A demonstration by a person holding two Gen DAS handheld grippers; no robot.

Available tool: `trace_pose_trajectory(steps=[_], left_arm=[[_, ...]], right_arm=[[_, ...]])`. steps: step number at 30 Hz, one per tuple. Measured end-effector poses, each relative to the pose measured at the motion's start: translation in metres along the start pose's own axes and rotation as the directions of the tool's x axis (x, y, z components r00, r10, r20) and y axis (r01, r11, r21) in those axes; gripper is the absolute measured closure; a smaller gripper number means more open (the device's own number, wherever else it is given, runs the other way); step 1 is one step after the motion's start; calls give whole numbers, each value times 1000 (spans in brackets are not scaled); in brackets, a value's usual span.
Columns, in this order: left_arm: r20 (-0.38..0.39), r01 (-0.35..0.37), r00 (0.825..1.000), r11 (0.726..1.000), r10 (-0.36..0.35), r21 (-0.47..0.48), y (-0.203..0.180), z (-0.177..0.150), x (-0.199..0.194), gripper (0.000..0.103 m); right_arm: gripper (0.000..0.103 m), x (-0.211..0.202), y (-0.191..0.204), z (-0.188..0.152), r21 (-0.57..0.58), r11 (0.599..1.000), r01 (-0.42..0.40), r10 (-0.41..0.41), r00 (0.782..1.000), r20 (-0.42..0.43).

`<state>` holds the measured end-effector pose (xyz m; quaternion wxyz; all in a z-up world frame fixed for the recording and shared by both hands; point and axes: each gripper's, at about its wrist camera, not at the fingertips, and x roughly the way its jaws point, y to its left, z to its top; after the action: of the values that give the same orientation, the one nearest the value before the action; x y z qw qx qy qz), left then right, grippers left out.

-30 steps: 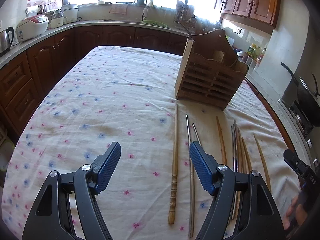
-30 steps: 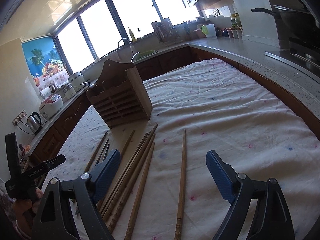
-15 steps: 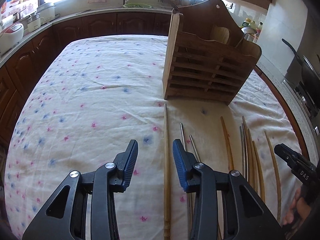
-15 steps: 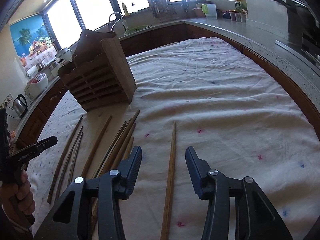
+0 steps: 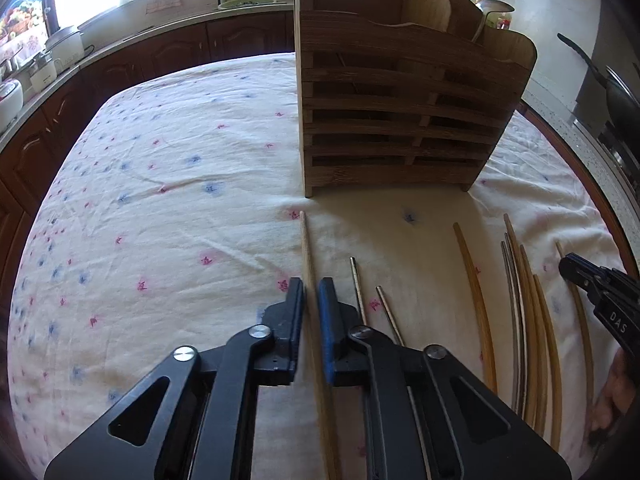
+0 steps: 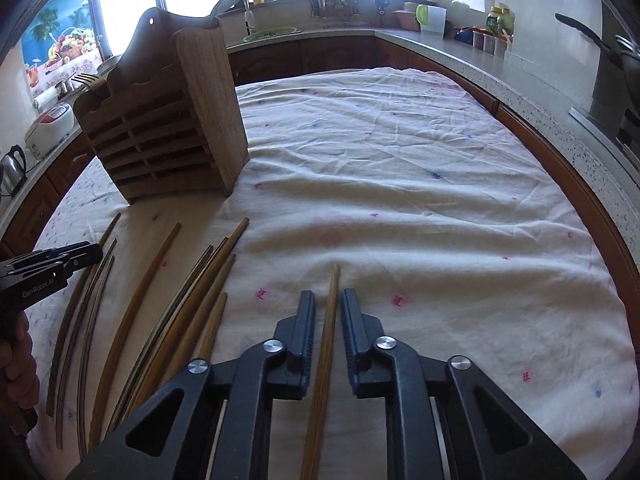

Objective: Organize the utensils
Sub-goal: 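Grasp a wooden chopstick with the left tool while the right tool grasps another, then lift both chopsticks and insert them upright into the wooden holder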

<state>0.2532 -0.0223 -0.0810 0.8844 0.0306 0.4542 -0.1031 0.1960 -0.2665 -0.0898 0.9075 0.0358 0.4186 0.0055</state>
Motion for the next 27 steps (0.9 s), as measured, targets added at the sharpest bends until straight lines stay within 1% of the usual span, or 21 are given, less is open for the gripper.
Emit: trace_pose_trajectory(steps=[4, 6, 11, 15, 19, 24, 27], left_arm=[[-5, 61, 998, 997, -61, -42, 7, -4, -8, 97], [10, 78, 997, 995, -78, -60, 11, -7, -18, 97], [67, 146, 988, 982, -139, -116, 20, -17, -55, 97], [128, 197, 975, 969, -179, -150, 28, -20, -85, 97], [189, 230, 961, 961, -200, -155, 32, -24, -114, 97], [250, 261, 943, 953, -219, -153, 36, -24, -144, 97], [286, 271, 933, 951, -220, -150, 39, -22, -160, 97]], right_arm=[[97, -3, -8, -1, 48, 997, -53, 53, 999, 0], [98, -8, -11, -3, 83, 992, -99, 99, 995, 2], [98, -36, -8, -3, 110, 978, -177, 172, 983, 58], [98, -64, -2, 2, 103, 971, -216, 204, 972, 115], [98, -89, 3, 7, 90, 964, -250, 233, 958, 167], [98, -120, 8, 14, 79, 953, -292, 267, 935, 233], [98, -139, 9, 20, 68, 948, -311, 280, 917, 284]])
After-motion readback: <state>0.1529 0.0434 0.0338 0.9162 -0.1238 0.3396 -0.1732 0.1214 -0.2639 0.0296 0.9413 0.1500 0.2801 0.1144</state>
